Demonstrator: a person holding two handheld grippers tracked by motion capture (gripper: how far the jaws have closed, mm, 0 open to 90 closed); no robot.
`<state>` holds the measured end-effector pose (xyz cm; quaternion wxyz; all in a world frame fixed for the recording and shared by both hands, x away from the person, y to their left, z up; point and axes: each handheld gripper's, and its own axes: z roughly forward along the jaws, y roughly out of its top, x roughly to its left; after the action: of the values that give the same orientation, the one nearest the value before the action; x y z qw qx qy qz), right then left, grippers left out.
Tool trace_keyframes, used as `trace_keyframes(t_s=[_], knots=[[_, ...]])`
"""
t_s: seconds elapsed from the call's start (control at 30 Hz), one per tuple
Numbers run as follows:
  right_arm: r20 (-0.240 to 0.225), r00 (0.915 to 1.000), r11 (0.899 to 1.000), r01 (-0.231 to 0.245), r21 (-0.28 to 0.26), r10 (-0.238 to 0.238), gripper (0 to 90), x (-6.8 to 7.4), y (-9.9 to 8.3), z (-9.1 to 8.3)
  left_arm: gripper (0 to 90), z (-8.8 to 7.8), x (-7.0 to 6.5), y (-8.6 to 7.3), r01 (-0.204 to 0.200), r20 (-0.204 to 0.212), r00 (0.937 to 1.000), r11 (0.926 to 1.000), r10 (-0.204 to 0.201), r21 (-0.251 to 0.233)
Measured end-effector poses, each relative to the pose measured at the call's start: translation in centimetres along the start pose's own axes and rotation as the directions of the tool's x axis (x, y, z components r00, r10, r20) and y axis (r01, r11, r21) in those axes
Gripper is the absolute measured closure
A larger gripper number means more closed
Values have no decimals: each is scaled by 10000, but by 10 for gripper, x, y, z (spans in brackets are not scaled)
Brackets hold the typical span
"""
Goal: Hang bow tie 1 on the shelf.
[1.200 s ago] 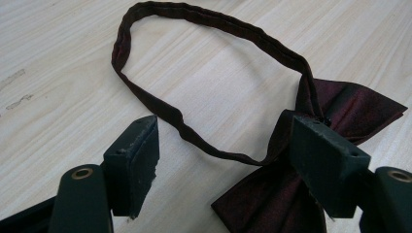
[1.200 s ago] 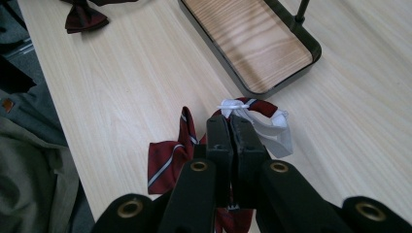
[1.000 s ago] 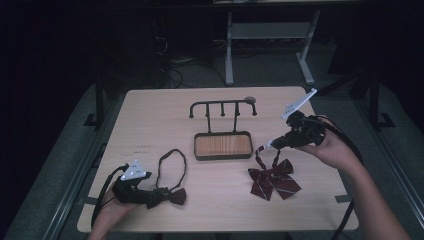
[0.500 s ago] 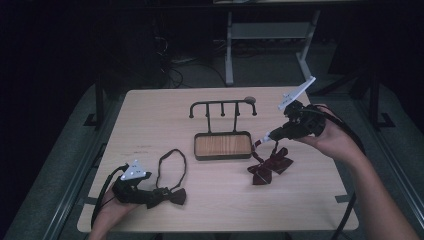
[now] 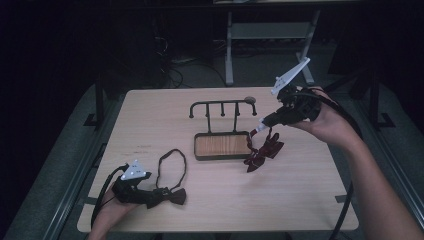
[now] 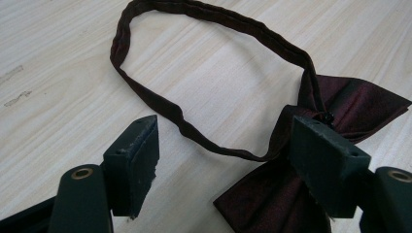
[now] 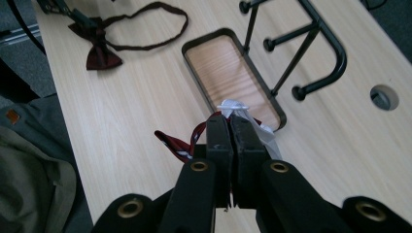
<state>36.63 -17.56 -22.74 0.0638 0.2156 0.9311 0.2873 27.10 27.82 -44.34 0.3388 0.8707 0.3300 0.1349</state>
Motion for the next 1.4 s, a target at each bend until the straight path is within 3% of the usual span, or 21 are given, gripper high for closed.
trace_keyframes(t_s=[0.53, 0.9, 1.23, 1.3, 1.4], knots=[[252, 9989, 9988, 393, -304, -386, 877, -4, 34, -19, 274, 1, 2, -1, 36, 82, 10000, 10000, -37, 86], [406, 9989, 9996, -215, -177, 222, 876, -31, 40, -19, 274, 3, 1, -1, -2, 160, 9999, 9998, -1, 187], [486, 9911, 9914, -1256, 376, 1238, 875, -61, 24, 4, 274, 3, 1, -1, -54, 165, 9999, 9998, 51, 203], [495, 9909, 9911, -1275, 391, 1255, 876, -63, 23, 6, 274, 3, 1, -1, -14, 161, 9999, 9999, 11, 171], [528, 9851, 9841, -1670, 603, 1639, 875, -72, 14, 15, 274, 3, 1, -1, -19, 161, 9999, 9999, 16, 172]])
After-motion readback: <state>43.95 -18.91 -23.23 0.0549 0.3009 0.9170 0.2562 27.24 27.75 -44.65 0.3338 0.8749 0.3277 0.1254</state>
